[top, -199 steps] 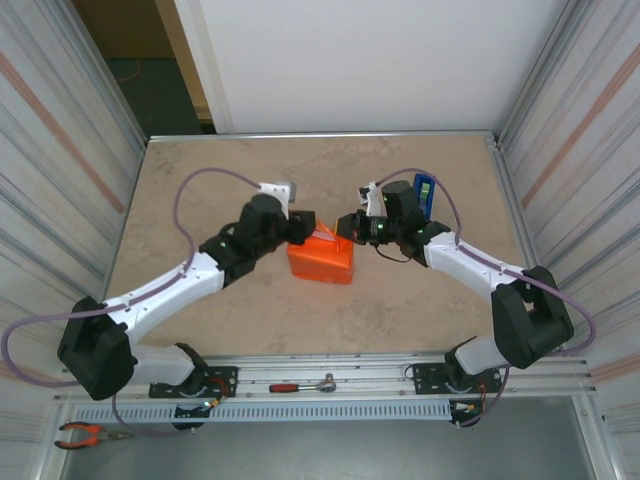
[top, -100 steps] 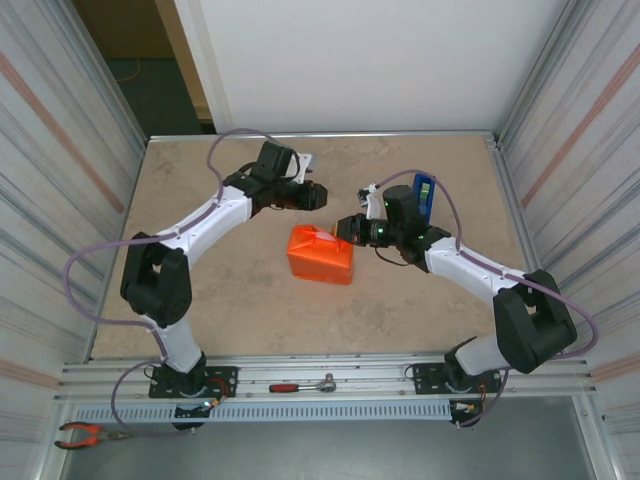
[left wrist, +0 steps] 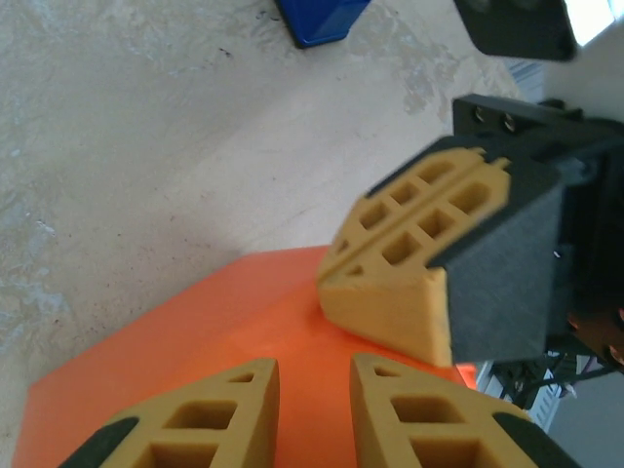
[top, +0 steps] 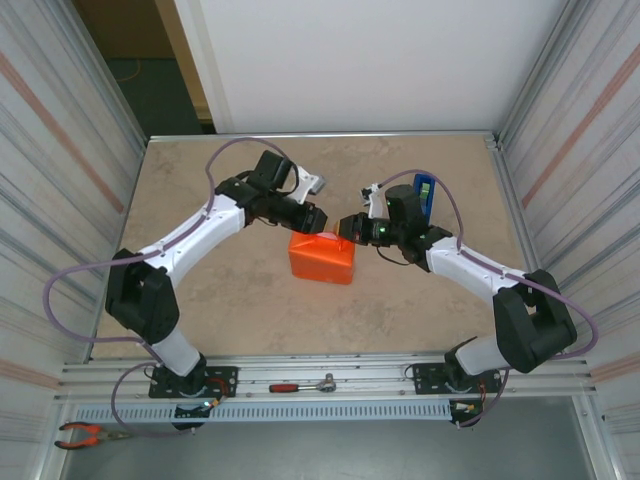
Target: Wrap the gift box in paper
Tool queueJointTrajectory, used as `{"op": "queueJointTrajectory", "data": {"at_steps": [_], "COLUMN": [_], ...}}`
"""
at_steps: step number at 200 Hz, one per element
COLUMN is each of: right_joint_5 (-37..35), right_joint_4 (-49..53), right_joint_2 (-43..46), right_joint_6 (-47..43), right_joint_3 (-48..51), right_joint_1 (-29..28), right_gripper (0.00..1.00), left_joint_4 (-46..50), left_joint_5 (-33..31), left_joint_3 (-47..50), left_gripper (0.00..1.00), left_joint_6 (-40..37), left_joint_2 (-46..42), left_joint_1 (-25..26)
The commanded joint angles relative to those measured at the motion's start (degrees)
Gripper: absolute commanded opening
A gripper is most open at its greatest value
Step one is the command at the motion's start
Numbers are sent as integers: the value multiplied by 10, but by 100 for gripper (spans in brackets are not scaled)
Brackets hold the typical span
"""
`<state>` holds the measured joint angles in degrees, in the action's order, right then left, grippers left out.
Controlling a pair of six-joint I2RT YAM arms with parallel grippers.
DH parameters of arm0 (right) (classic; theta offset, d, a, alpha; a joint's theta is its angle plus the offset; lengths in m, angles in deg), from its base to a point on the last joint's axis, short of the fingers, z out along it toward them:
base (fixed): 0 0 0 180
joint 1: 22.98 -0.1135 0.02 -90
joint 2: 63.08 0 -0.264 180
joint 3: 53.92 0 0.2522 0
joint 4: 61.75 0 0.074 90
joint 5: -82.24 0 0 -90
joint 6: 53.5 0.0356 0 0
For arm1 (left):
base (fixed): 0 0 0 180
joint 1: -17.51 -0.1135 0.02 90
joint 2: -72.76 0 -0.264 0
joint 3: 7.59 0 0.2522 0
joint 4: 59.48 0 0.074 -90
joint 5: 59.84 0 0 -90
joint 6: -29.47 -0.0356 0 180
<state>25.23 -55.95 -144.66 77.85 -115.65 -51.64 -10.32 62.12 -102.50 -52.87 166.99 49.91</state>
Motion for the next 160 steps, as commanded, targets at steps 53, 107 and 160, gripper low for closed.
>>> {"op": "queueJointTrajectory", "data": {"at_steps": [53, 107, 160], "right_joint_5": [10, 10, -15], "right_joint_4": [120, 200, 241], "right_joint_2": [-31, -7, -1], "right_joint_6": [-14, -35, -36], "right_joint_3": [-6, -120, -139], "right_joint_1": [4, 9, -36], "right_gripper": [0, 0, 0], "left_joint_4": [59, 32, -4], "left_joint_5": [6, -37, -31], "left_joint_3": [49, 96, 125], "left_gripper": [25, 19, 19], "left_joint_6": [-60, -47, -29], "left_joint_2": [-24, -39, -46], "left_joint_1": [14, 30, 30]}}
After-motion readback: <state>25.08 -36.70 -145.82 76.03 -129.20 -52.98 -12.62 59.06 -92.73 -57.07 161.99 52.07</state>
